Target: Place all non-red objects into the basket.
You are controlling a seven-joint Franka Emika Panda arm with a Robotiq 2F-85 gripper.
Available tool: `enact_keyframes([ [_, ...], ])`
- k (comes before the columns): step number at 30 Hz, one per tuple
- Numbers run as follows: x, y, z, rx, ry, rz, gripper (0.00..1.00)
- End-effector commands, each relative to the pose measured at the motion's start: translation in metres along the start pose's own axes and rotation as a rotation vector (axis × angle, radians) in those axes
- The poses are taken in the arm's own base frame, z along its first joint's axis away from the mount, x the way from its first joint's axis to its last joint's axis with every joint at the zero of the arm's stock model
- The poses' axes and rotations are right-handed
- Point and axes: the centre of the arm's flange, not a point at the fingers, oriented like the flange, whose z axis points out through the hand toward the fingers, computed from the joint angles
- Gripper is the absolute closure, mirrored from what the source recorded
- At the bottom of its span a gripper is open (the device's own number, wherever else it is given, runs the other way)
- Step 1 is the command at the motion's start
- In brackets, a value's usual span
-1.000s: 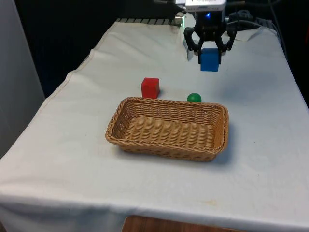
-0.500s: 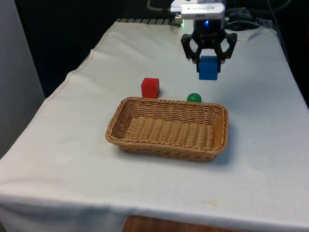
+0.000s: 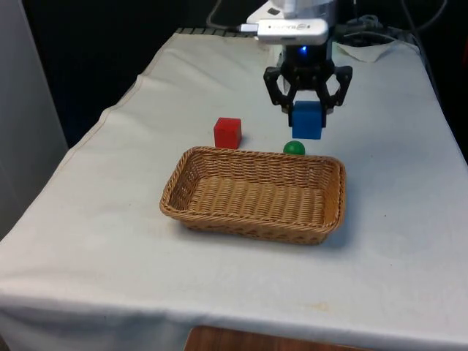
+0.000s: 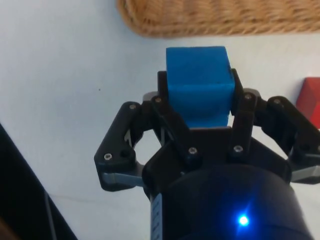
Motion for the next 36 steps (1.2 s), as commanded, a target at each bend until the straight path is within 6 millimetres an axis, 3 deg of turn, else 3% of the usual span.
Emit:
enact_keyframes([
  [1,0.007,0.005,0.002,0.012,-0.006,-0.001,0.99],
  [5,0.014,0.009,0.003,0.002,0.009,-0.002,0.99],
  [20,0.060,0.054,0.026,0.009,0.027,-0.003,0.99],
  [28,0.080,0.067,0.045,0.006,0.034,-0.001,0.99],
  [29,0.078,0.065,0.040,-0.003,0.043,-0.001,0.99],
  [32,0.088,0.071,0.058,0.001,0.036,0.000,0.99],
  [36,0.095,0.074,0.067,-0.003,0.036,0.000,0.99],
])
